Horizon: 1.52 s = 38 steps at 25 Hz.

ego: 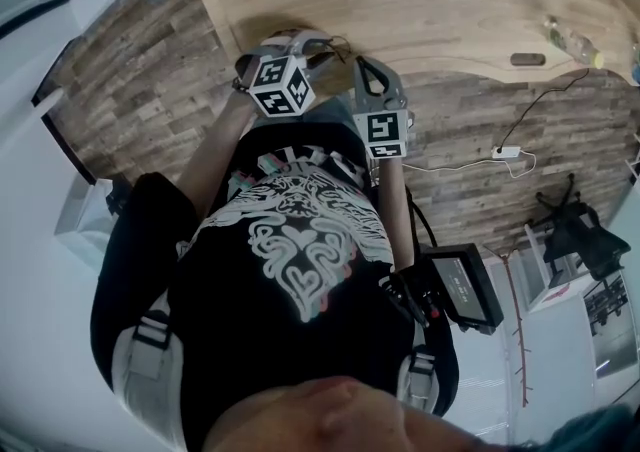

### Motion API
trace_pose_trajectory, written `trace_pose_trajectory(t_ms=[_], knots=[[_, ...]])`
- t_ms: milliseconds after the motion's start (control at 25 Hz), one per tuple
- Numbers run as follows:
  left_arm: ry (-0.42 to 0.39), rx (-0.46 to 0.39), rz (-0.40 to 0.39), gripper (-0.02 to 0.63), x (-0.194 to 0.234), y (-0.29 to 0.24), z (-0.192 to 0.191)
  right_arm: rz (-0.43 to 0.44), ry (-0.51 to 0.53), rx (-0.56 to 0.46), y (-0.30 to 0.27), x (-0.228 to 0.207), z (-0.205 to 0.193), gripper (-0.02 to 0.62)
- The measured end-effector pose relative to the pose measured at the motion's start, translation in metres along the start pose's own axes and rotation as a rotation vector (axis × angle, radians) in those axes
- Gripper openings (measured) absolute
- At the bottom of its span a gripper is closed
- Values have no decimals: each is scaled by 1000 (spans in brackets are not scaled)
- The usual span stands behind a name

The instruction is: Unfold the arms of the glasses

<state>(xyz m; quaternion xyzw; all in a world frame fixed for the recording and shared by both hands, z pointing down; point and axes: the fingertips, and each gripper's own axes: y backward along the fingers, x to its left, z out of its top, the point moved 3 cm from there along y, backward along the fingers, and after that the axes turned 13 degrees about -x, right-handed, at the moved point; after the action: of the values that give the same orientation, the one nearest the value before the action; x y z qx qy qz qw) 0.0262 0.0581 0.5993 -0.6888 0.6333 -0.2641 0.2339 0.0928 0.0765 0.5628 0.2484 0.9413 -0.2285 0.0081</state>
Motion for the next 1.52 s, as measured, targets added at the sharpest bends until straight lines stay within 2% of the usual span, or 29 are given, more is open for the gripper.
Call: trace_pose_trajectory(t_ms=[200,600,720,1000,1280,1520], knots=[[-23,36,-25,74,1,-3,-3,11,-6,5,-3,-1,0,0],[-53,55,-39,65,3,-5,-1,24,-10,4,-7,-2,3,0],[-50,43,-43,-2,5,-5,2,27,-10,5,-8,-2,4,0],[-31,33,-67,-6,6,-3,2,27,-12,9,-8,-3,3,0],[-74,28,-89,-6,5,0,5,24,-3,17,-11,-3,5,0],[-103,-23,-137,-6,-1,12,8,41,79,75,-10,-2,5,0]])
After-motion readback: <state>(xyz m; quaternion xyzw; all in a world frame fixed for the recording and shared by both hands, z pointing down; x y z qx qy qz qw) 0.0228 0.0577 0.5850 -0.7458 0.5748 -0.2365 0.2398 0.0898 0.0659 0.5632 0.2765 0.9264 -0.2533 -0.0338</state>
